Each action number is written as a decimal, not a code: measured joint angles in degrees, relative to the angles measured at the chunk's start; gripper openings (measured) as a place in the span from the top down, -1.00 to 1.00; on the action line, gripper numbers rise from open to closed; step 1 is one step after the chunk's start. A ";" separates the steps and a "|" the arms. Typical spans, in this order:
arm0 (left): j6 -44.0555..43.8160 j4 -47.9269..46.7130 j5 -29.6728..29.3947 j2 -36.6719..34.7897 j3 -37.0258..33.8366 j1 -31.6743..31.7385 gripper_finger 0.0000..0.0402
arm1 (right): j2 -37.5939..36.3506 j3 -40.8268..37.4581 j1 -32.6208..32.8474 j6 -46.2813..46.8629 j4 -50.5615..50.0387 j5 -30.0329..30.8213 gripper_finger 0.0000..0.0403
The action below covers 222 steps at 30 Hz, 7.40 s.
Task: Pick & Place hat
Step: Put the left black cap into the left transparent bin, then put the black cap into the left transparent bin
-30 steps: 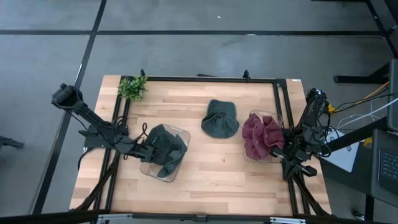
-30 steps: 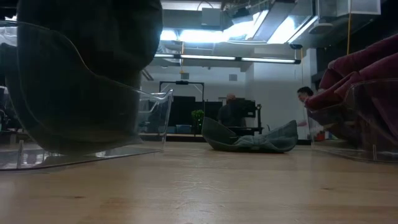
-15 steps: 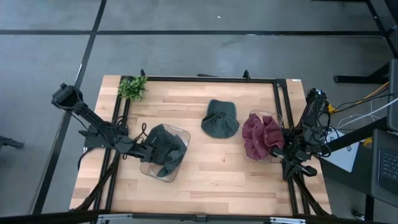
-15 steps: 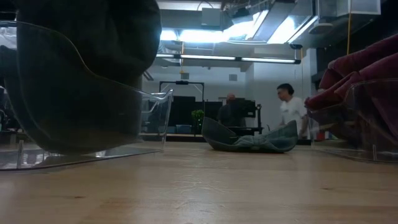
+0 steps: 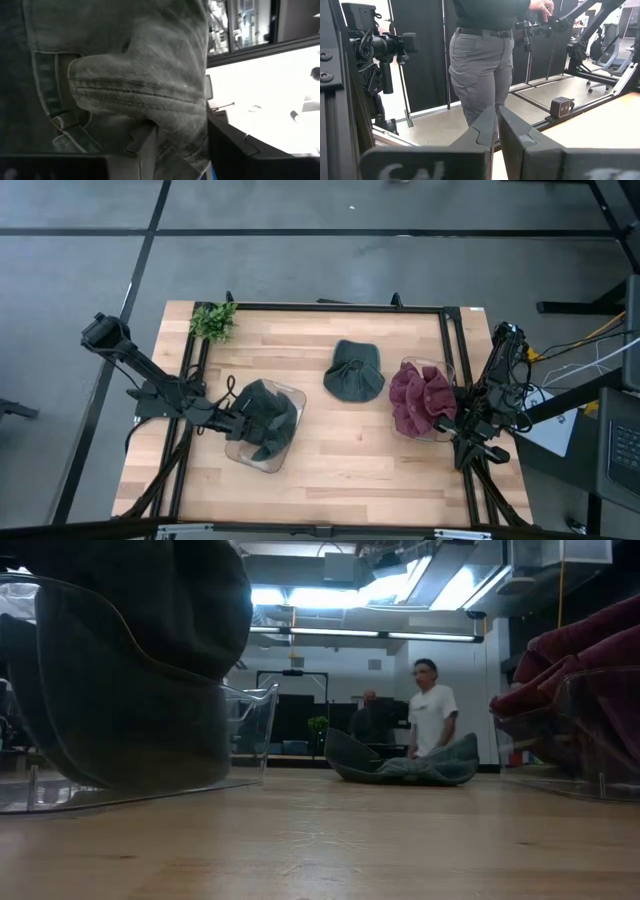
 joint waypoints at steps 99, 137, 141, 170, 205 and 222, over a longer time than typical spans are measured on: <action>79.30 -59.40 18.05 9.65 41.81 36.06 0.22 | -0.01 0.01 0.01 0.00 -0.01 -0.02 0.88; 97.29 -42.09 28.33 45.26 52.43 45.98 0.22 | -0.02 -0.01 0.02 0.00 0.00 -0.02 0.88; 99.73 -42.90 28.19 46.75 52.43 46.45 0.22 | -0.02 0.00 0.00 0.00 0.01 -0.02 0.88; 99.86 -43.71 27.41 55.55 50.65 51.00 0.38 | -0.01 -0.01 0.00 0.00 0.02 -0.02 0.88; 85.48 -57.58 19.45 50.54 49.24 54.14 0.45 | -0.02 -0.01 0.00 0.00 0.02 -0.02 0.88; 97.83 -51.42 24.56 38.97 49.48 50.64 0.14 | 0.01 -0.01 0.01 0.00 0.02 -0.02 0.88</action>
